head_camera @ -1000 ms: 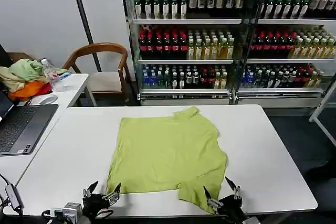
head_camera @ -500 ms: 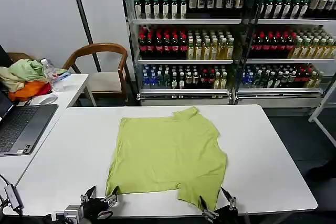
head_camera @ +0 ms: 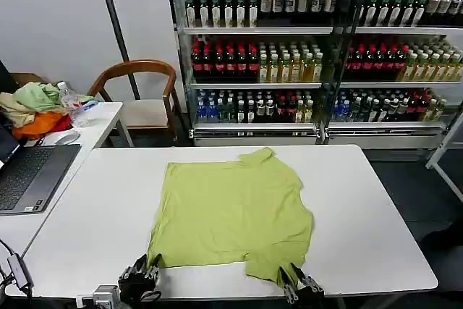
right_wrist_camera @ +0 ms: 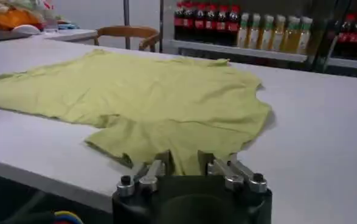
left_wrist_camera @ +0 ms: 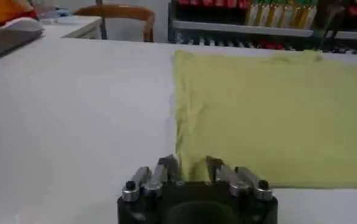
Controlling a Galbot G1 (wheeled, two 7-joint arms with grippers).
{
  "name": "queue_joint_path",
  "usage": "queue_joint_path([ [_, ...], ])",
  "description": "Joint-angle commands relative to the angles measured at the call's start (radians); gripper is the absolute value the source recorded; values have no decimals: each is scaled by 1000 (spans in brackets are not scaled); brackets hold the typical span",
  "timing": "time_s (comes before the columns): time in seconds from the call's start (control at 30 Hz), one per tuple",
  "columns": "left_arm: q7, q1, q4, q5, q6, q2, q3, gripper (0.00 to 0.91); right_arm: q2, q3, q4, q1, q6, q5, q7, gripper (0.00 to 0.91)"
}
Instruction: Fold and organize the clothes.
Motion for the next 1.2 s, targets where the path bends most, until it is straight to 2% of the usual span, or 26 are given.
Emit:
queue_joint_path([
  [0.03, 26, -9, 23, 16, -7, 1, 14, 40, -1, -1, 0, 0, -4, 8, -2, 0],
  [0.27, 54, 14, 8, 51, -26, 6, 19, 40, -6, 6, 12, -9, -4, 30, -14, 0],
  [0.5, 54, 143, -105, 59, -27, 35, -32, 40, -53, 83, 154, -160, -11, 34, -31, 0],
  [0.87, 44, 251, -188, 51, -25, 70, -118, 40, -78, 190, 288, -321, -11, 16, -45, 0],
  [1.03, 46, 283, -215, 39, -22, 96, -159, 40, -79, 194, 316, -301, -13, 22, -43, 0],
  [1.2, 47, 201, -175, 17, -20, 87, -147, 40, -63, 157, 247, -200, -15, 26, -40, 0],
])
